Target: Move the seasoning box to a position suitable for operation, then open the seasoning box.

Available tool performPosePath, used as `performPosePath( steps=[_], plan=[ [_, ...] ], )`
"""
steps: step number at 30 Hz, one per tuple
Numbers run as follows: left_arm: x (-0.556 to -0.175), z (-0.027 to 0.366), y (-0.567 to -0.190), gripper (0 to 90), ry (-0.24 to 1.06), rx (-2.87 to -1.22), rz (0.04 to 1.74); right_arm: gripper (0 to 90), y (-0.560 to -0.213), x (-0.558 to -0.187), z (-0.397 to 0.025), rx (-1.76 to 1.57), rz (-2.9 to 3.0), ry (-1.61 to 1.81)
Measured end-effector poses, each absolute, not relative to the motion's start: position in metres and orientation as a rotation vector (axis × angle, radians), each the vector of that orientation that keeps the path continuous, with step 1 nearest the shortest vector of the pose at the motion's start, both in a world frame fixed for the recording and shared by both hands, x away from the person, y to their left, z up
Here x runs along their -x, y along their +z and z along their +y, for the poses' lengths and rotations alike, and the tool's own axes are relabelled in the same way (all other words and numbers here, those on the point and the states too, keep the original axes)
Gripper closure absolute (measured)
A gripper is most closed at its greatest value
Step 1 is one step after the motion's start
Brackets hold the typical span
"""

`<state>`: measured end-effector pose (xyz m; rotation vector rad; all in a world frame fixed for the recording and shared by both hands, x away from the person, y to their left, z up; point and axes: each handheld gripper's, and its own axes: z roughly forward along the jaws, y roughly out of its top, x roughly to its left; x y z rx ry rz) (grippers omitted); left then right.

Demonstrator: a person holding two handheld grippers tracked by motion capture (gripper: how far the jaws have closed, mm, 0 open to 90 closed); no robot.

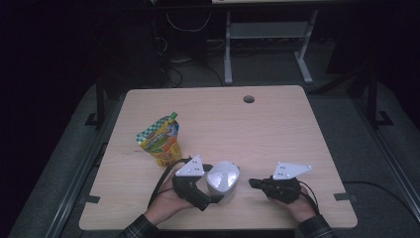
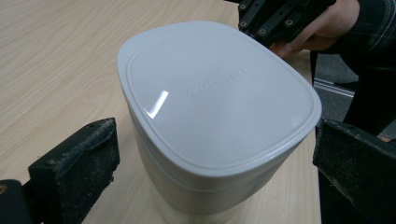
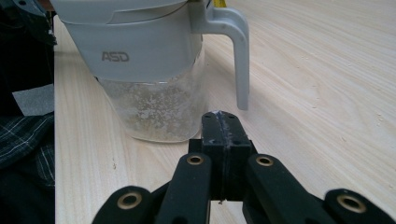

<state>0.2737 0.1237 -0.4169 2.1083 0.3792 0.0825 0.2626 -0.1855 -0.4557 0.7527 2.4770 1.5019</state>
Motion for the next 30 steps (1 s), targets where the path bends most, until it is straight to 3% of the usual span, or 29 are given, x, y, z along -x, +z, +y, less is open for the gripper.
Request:
performPosePath(
  steps=[3,12,13,30],
  plan=[
    [-0.2737,0.1251,-0.4171,5.4,0.087,-2.097,0.374,89.6,-0.4555,-0.2631,-0.1857,-0.748,2.474,1.501],
    [-0.2731,0.1245,-0.4190,6.5,0.093,-2.110,0.371,89.6,-0.4558,-0.2641,-0.1854,-0.743,2.470,1.499],
    [-0.2728,0.1255,-0.4196,11.0,0.091,-2.108,0.367,89.6,-0.4558,-0.2639,-0.1854,-0.743,2.471,1.498],
    [-0.2719,0.1275,-0.4166,12.9,0.089,-2.102,0.372,89.5,-0.4559,-0.2635,-0.1857,-0.752,2.471,1.495]
  ],
)
